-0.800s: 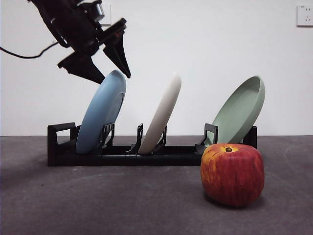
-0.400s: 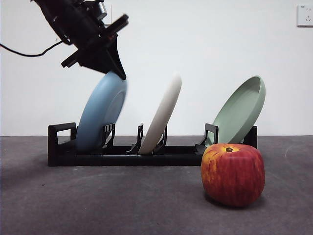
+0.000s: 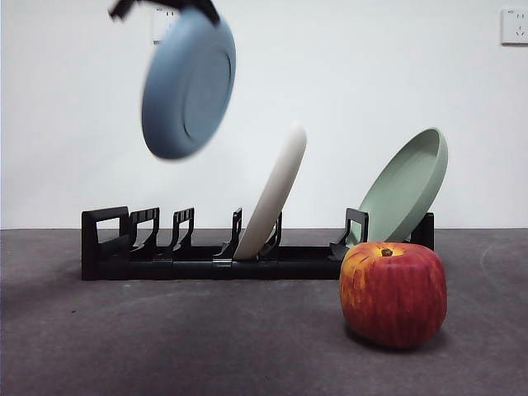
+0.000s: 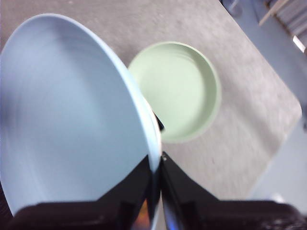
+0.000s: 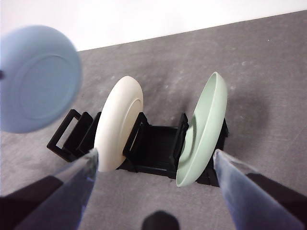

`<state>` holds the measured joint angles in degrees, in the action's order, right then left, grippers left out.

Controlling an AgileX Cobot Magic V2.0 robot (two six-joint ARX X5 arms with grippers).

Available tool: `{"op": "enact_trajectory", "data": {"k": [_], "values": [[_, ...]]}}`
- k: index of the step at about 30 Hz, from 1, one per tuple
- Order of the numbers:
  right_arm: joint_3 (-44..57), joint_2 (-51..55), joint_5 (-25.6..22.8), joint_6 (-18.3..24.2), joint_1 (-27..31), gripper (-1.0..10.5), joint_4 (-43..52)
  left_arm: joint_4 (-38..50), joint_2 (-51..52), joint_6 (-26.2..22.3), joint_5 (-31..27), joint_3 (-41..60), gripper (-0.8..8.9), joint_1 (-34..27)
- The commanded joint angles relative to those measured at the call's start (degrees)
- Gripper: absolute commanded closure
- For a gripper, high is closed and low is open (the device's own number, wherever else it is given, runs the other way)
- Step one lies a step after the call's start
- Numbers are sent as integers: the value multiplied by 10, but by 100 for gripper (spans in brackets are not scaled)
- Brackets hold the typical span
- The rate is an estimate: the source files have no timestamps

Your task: Take the blue plate from the plate rack,put the plate on the table,take the apple from the table,put the apple in the plate

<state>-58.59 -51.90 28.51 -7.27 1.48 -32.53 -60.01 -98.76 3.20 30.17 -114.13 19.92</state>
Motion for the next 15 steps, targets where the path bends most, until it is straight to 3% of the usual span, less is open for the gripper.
{"op": "enact_trajectory", "data": {"k": [1,5,9,15], "values": [[-2,-1,0,-4,-1,538,4,-85,14,-70,-7,-61,821,12],[-2,-1,1,-4,-1,539,3,-152,44,-105,-84,-92,821,50],[-2,0,1,-9,-1,539,0,-196,81,-108,-187,-92,821,116],[-2,0,1,-9,-1,539,-2,-197,136,-66,-333,-57,821,245]]}}
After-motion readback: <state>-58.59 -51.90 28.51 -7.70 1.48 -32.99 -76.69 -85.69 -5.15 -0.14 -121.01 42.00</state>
